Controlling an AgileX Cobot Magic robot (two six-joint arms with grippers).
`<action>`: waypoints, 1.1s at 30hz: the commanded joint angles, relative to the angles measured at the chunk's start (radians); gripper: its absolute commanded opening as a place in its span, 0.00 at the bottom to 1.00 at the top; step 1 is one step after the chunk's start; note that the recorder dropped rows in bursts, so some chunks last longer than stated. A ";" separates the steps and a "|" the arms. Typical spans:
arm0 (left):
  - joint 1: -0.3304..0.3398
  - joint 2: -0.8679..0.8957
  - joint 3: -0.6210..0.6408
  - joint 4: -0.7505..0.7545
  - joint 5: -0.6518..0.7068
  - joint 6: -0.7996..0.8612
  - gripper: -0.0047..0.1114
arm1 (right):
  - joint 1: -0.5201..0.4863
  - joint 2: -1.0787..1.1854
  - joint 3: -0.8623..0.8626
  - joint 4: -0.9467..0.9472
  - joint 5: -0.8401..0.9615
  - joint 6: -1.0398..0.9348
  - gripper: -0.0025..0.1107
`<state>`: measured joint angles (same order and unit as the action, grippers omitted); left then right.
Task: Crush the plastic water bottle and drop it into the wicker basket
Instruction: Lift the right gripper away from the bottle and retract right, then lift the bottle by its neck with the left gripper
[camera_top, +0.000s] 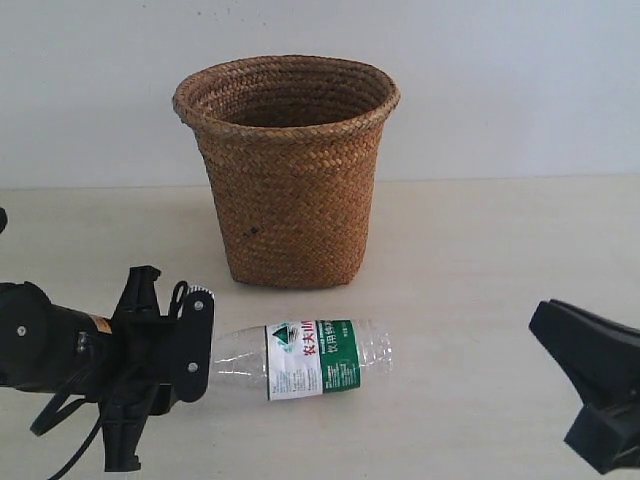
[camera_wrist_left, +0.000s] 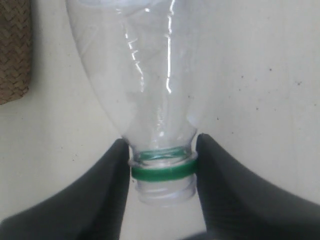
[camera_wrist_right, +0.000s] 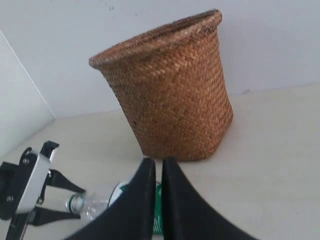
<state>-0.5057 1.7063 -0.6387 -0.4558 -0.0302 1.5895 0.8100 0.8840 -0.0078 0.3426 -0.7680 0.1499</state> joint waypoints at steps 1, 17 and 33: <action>-0.005 -0.008 -0.003 -0.008 -0.022 -0.018 0.08 | -0.003 -0.004 0.008 0.000 0.103 -0.010 0.03; -0.057 -0.239 -0.003 -0.001 0.116 -0.026 0.08 | -0.003 -0.004 0.008 0.111 0.006 -0.064 0.03; -0.232 -0.531 -0.001 0.150 0.370 -0.330 0.08 | -0.003 -0.004 0.008 0.112 0.010 -0.064 0.03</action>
<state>-0.7159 1.2304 -0.6387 -0.4021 0.3143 1.3991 0.8100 0.8840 -0.0072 0.4550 -0.7454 0.0909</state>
